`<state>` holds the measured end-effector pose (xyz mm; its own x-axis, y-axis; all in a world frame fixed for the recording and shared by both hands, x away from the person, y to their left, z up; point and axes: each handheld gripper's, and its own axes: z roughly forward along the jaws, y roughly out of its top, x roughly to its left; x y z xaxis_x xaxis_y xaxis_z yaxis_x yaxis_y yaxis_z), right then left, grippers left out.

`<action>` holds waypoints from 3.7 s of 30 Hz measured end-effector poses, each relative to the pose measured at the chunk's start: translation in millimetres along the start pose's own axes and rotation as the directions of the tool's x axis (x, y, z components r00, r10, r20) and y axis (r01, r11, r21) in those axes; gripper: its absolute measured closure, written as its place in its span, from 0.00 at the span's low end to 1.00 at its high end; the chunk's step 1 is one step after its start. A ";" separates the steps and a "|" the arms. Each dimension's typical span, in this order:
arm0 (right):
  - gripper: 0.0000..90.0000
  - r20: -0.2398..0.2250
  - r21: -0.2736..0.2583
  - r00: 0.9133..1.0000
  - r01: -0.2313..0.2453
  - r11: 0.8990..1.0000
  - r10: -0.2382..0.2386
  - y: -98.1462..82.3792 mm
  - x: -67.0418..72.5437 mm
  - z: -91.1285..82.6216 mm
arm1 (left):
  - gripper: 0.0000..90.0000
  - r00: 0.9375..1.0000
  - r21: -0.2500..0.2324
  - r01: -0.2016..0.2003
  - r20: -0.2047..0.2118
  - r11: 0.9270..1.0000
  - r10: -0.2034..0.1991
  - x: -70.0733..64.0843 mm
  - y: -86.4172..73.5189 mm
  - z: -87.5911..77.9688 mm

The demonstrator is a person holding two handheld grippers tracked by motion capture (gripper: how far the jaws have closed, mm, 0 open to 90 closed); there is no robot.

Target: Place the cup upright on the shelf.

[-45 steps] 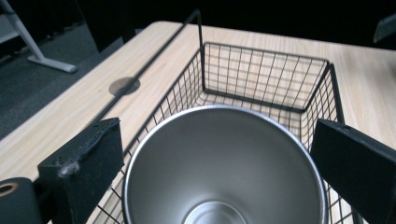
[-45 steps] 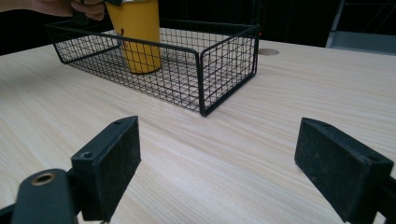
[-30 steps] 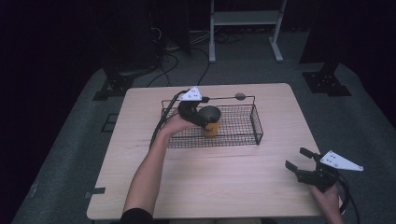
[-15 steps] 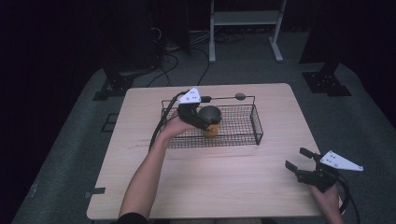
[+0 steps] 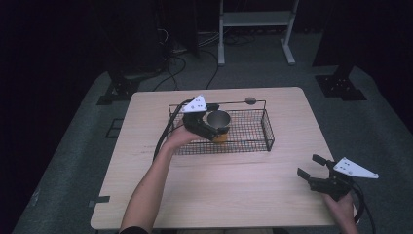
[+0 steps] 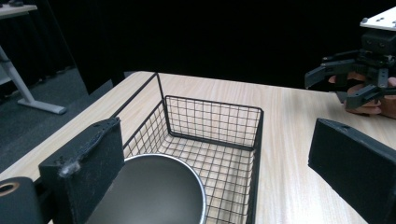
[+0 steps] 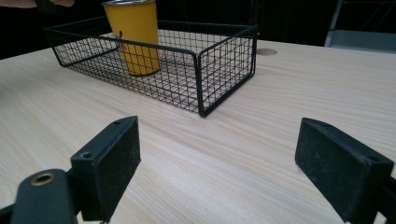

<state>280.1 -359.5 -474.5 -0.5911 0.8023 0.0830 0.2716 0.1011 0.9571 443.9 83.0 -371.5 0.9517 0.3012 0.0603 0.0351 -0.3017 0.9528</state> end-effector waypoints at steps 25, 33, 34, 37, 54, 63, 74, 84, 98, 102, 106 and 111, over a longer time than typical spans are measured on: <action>0.15 0.002 0.004 1.000 0.004 1.000 -0.004 -0.1 0.5 0.5 | 0.03 0.998 -0.066 0.029 -0.045 0.997 -0.032 -28.5 -11.4 -26.2; 0.15 0.001 0.004 1.000 0.004 1.000 -0.004 -0.1 0.6 0.5 | 0.03 0.997 -0.076 0.042 -0.067 0.996 -0.047 -39.4 -17.7 -35.9; 0.15 0.001 0.004 1.000 0.004 1.000 -0.004 -0.1 0.6 0.5 | 0.03 0.997 -0.076 0.042 -0.067 0.996 -0.047 -39.4 -17.7 -35.9; 0.15 0.002 0.005 1.000 0.004 1.000 -0.004 -0.2 0.7 0.5 | 0.03 0.995 -0.082 0.054 -0.076 0.995 -0.060 -45.3 -22.1 -40.3; 0.15 0.003 0.006 1.000 0.003 1.000 -0.003 -0.2 0.8 0.6 | 0.03 0.988 -0.085 0.083 -0.123 0.993 -0.093 -61.6 -37.8 -54.5; 0.15 0.004 0.008 1.000 0.004 1.000 -0.004 -0.2 0.7 0.7 | 0.03 0.982 -0.085 0.103 -0.151 0.991 -0.114 -69.6 -49.2 -62.7; 0.15 0.006 0.012 1.000 0.007 1.000 -0.007 -0.2 1.3 1.2 | 0.03 0.982 -0.079 0.095 -0.155 0.992 -0.107 -86.5 -53.9 -68.1; 0.15 0.007 0.012 1.000 0.004 1.000 -0.004 -0.3 1.1 1.2 | 0.03 0.979 -0.075 0.099 -0.172 0.992 -0.110 -96.6 -65.0 -71.8; 0.15 0.009 0.016 1.000 0.006 1.000 -0.006 -0.3 1.5 1.4 | 0.03 0.974 -0.077 0.091 -0.203 0.993 -0.105 -110.2 -77.6 -79.7; 0.15 0.010 0.017 1.000 0.005 1.000 -0.005 -0.3 1.5 1.3 | 0.03 0.972 -0.087 0.090 -0.210 0.992 -0.107 -117.3 -82.3 -82.3; 0.15 0.010 0.018 1.000 0.007 1.000 -0.007 -0.4 1.7 1.4 | 0.03 0.972 -0.084 0.095 -0.209 0.992 -0.110 -125.8 -88.5 -84.8; 0.15 0.009 0.013 1.000 0.000 1.000 0.000 -0.5 1.1 0.8 | 0.03 0.963 -0.101 0.106 -0.236 0.989 -0.127 -137.8 -98.7 -90.6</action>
<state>279.9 -358.2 -475.1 -0.5844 0.8074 0.0806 0.2812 0.1083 0.9535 281.6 153.2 -446.9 0.8403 0.5421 0.0073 0.1044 -0.1750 0.9790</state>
